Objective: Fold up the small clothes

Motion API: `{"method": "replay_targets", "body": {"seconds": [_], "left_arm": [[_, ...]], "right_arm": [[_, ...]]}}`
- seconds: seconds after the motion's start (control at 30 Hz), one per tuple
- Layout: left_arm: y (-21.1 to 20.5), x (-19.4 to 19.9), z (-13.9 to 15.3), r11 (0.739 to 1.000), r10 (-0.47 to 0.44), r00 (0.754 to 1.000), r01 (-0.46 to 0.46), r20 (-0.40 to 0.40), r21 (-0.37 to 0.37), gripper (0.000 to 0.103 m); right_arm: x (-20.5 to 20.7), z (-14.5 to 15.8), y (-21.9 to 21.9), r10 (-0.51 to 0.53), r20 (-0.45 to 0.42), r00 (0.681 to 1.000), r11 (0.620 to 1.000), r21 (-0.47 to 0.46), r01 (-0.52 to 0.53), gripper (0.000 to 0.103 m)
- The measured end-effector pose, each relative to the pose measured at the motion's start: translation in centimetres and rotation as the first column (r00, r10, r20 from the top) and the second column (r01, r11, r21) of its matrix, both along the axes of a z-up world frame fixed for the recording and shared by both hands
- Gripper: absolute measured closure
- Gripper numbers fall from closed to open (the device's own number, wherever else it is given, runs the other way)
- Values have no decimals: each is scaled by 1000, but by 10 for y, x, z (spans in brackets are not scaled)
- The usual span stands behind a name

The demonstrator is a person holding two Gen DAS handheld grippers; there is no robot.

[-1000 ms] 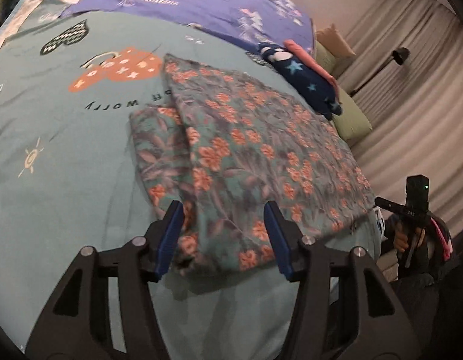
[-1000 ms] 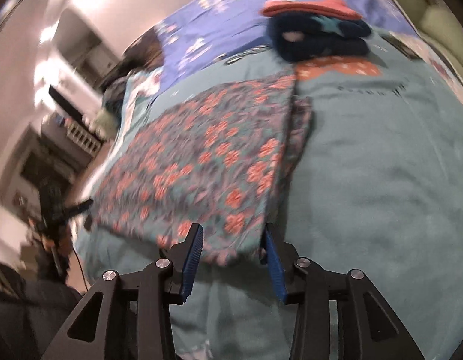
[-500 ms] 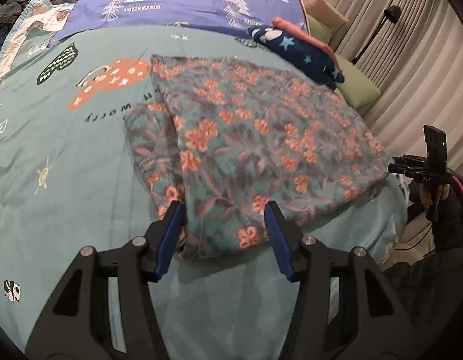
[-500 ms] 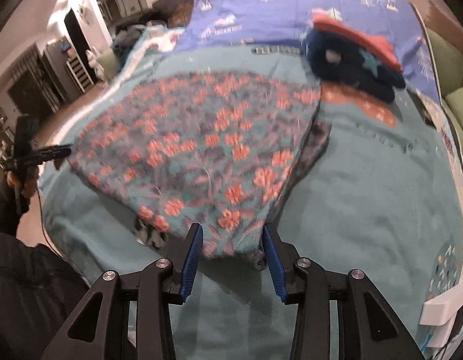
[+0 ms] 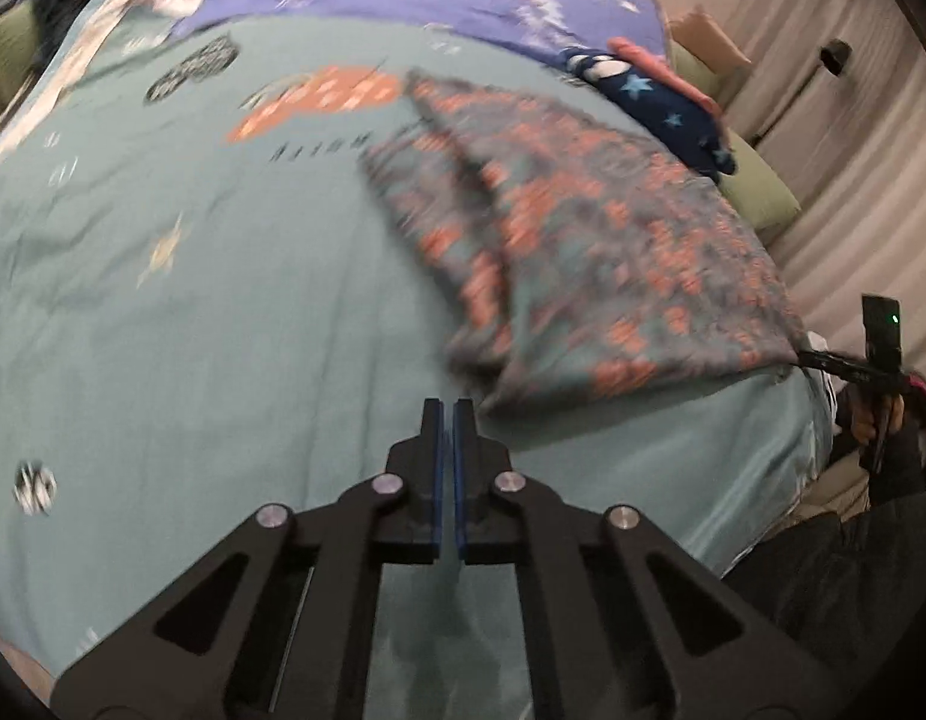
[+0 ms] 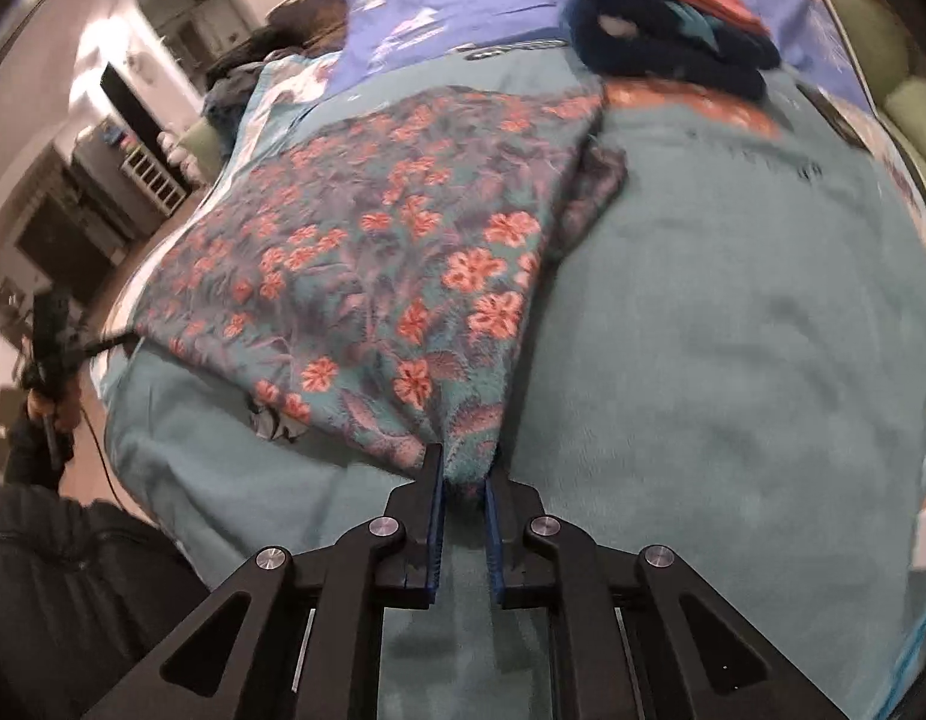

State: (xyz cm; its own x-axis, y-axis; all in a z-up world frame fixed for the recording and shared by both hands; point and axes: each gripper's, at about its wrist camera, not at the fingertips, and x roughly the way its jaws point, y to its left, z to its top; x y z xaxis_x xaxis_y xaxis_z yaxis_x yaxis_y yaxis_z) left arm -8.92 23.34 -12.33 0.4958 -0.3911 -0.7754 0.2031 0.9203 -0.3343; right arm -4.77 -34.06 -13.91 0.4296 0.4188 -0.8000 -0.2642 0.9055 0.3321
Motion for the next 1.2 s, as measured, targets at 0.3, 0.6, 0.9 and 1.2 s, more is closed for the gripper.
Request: {"method": "replay_targets", "body": {"seconds": [0.3,0.6,0.9,1.2], "left_arm": [[-3,-17,34,997,-15,986,26,163,-66,59],[-13,8,-5,997,-16,996,23,88,-76,89],[-12,-12,16,1000,5,989,-3,151,-16,82],[-23,-2,37,992,100,968,-115,229,56,46]], "right_arm": [[-22,50,-4,-144,124,982,983,-94,156,77],[6,1,54,-93,-2,996,981,-174,91,78],[-7,52,102,-37,117,992,964,-259,66,75],[-10,50,235,249,237,939,919,-363,-152,61]]}}
